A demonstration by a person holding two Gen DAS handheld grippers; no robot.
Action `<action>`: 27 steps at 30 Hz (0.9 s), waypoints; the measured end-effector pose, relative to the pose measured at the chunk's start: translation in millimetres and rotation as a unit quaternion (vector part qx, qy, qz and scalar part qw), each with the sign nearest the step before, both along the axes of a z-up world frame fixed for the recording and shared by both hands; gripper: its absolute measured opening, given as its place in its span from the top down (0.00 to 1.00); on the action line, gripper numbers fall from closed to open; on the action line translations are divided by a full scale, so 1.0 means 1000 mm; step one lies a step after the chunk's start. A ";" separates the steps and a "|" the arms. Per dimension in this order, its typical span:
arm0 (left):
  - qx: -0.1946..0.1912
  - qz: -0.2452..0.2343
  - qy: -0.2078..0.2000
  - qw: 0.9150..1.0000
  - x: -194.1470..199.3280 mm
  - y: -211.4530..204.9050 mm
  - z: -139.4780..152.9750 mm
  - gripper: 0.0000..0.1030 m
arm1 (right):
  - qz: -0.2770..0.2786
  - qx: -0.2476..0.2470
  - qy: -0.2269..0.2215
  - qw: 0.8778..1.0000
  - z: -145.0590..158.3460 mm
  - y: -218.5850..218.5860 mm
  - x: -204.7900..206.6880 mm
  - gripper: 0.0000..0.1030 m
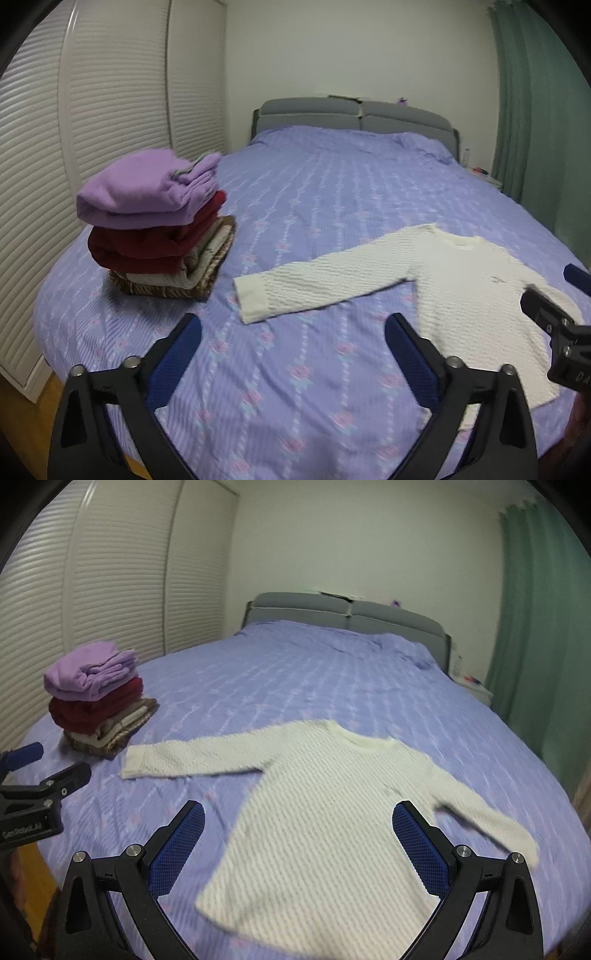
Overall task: Fold small clothes
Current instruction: 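Move the left gripper to the cuff of the sleeve nearest it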
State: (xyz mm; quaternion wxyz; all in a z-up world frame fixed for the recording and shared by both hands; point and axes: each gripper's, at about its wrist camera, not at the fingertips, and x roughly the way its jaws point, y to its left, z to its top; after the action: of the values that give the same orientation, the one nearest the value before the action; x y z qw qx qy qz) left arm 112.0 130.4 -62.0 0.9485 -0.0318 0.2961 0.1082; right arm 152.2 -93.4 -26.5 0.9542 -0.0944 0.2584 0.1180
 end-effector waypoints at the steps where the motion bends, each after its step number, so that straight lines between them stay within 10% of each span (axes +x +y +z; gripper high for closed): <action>1: -0.004 0.001 -0.001 1.000 0.006 0.007 -0.005 0.10 | 0.005 -0.005 0.000 1.000 -0.003 0.011 0.010 0.01; 9: -0.132 0.023 0.029 0.991 0.055 0.059 -0.050 0.50 | 0.044 -0.013 0.025 0.999 -0.027 0.076 0.070 0.01; 23: -0.347 0.094 0.060 0.931 0.099 0.098 -0.134 0.60 | 0.035 -0.031 0.067 0.997 -0.064 0.112 0.113 0.01; 27: -0.353 0.103 0.044 0.929 0.110 0.099 -0.135 0.60 | 0.026 -0.007 0.082 0.996 -0.071 0.112 0.126 0.01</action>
State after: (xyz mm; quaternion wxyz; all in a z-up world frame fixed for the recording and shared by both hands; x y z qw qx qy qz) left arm 221.8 229.2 -197.4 0.8458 -0.3896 0.3519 0.0948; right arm 278.1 18.6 -97.8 0.9257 -0.0978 0.3340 0.1480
